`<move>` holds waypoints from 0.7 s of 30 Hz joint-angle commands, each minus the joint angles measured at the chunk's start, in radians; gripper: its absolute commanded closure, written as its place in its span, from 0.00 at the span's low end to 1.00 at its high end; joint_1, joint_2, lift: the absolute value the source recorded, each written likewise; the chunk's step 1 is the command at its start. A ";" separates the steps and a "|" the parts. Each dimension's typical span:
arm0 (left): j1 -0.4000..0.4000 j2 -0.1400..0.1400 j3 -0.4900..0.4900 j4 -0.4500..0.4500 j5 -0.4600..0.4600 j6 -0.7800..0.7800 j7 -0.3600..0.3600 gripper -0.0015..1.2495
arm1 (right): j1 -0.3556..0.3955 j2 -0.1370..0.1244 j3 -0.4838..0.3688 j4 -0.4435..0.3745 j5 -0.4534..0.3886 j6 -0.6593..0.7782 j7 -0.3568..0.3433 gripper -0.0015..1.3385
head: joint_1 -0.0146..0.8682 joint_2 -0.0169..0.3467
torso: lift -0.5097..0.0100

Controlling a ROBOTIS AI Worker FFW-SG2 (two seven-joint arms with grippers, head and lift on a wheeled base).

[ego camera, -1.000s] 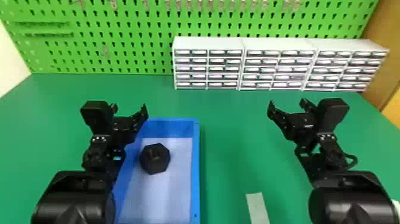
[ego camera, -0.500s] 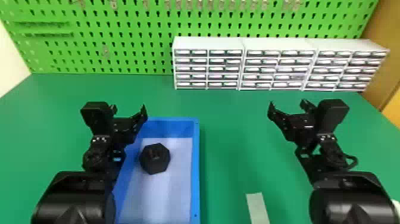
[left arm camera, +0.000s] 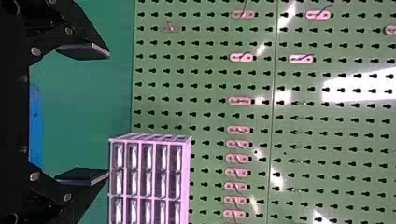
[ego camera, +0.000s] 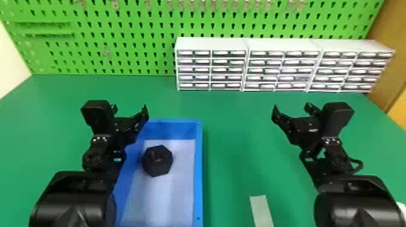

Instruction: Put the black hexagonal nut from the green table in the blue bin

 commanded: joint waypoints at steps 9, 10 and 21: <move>0.012 0.000 0.030 -0.042 -0.022 0.012 0.009 0.29 | 0.001 0.002 -0.011 -0.003 0.002 0.001 0.000 0.21 | 0.79 0.19 | 0.80; 0.013 0.000 0.033 -0.042 -0.024 0.013 0.009 0.29 | 0.001 0.004 -0.014 -0.003 0.005 0.001 0.000 0.21 | 0.79 0.19 | 0.80; 0.016 0.000 0.041 -0.048 -0.021 0.013 0.012 0.29 | 0.002 0.004 -0.024 -0.011 0.014 0.001 0.000 0.21 | 0.79 0.19 | 0.80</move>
